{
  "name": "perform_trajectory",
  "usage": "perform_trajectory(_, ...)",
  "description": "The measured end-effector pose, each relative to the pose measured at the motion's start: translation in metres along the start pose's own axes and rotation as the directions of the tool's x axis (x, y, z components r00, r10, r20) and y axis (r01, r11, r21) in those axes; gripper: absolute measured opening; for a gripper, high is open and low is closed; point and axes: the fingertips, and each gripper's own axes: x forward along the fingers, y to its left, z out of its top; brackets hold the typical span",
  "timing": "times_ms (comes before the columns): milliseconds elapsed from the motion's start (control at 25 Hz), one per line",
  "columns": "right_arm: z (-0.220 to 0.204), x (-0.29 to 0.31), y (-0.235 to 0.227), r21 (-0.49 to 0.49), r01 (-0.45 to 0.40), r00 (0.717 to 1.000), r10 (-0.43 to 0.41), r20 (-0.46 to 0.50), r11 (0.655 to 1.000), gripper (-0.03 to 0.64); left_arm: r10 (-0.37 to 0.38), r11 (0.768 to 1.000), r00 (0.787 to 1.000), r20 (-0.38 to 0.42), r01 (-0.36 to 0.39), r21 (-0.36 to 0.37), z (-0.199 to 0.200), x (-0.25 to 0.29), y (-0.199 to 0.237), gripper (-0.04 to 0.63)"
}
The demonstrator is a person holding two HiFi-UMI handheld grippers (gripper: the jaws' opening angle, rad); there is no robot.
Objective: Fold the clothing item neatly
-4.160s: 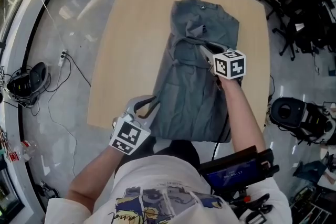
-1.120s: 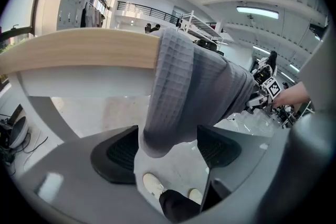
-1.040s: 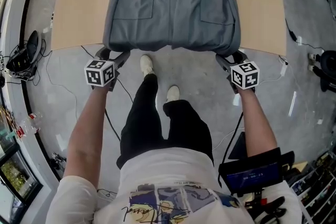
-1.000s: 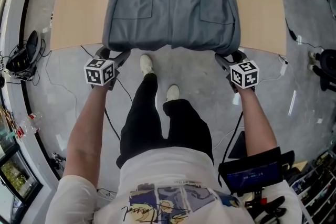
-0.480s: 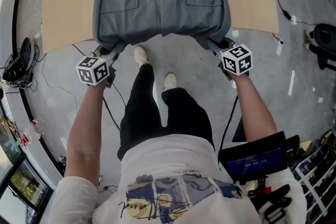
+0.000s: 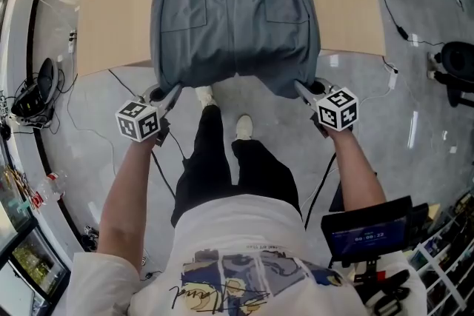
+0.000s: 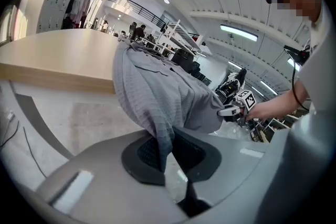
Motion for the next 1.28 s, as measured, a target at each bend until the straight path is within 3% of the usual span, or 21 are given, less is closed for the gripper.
perform_trajectory(280, -0.01, -0.028, 0.023, 0.003, -0.06, 0.998, 0.06, -0.019, 0.998, 0.012, -0.054, 0.999, 0.998, -0.023, 0.054, -0.007, -0.012, -0.014, -0.035, 0.026)
perform_trajectory(680, -0.001, -0.062, 0.07, -0.059, -0.242, 0.97, 0.242, -0.015, 0.968, 0.011, -0.167, 0.986, 0.986, -0.028, 0.167, -0.005, -0.016, -0.041, -0.091, 0.025)
perform_trajectory(1000, 0.067, -0.104, 0.104, -0.131, -0.364, 0.917, 0.38, 0.122, 0.922, 0.011, -0.294, 0.955, 0.951, 0.098, 0.296, -0.008, 0.039, -0.076, -0.127, 0.025)
perform_trajectory(1280, 0.145, -0.137, 0.107, -0.206, -0.372, 0.873, 0.417, 0.253, 0.905, 0.011, -0.356, 0.934, 0.908, 0.222, 0.354, 0.051, 0.118, -0.104, -0.14, 0.025)
